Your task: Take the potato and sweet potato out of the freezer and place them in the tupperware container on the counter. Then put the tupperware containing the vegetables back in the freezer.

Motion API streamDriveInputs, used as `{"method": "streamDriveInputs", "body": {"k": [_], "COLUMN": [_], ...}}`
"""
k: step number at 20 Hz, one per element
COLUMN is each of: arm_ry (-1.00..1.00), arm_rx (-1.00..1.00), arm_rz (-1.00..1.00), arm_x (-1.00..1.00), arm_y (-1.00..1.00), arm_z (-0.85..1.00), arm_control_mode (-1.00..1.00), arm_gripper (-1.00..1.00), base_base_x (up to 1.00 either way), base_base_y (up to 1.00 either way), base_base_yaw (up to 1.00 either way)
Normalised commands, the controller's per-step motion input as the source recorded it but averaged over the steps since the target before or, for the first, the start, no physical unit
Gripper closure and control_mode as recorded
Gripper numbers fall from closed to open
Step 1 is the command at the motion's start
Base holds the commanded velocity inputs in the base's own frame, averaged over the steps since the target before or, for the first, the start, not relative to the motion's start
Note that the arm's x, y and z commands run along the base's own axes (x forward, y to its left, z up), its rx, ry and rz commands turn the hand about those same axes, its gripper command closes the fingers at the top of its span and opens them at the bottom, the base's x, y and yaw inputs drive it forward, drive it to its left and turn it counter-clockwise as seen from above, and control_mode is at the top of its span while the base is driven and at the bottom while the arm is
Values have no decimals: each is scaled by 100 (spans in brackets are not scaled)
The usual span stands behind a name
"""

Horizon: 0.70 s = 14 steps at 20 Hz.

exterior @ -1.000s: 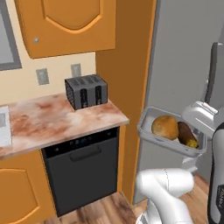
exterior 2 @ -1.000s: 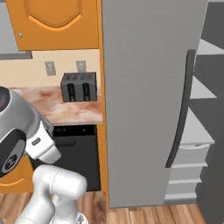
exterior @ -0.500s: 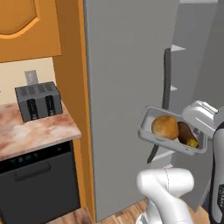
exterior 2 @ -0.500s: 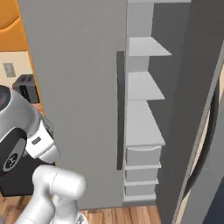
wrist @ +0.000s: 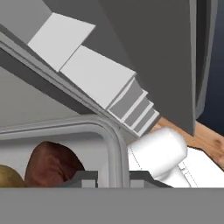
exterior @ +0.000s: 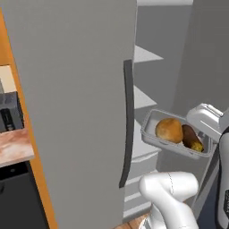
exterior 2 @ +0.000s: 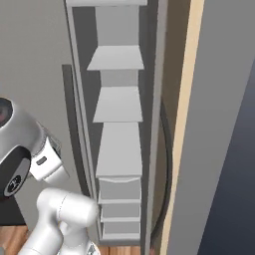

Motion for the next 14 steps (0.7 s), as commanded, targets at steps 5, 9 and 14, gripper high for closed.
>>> {"method": "streamDriveInputs", "body": {"k": [5,9,14], "arm_ry": [0,0,0], "arm_rx": [0,0,0], "arm_rz": [0,0,-9], "arm_x": [0,0,17], "arm_y": [0,0,0], "arm_z": [0,0,0], "arm_control_mode": [100,100,-100], "arm_gripper": [100,100,100], "base_base_x": [64,67,29], "base_base_y": [-61,-14,0], "base_base_yaw": [14,1,-9]}}
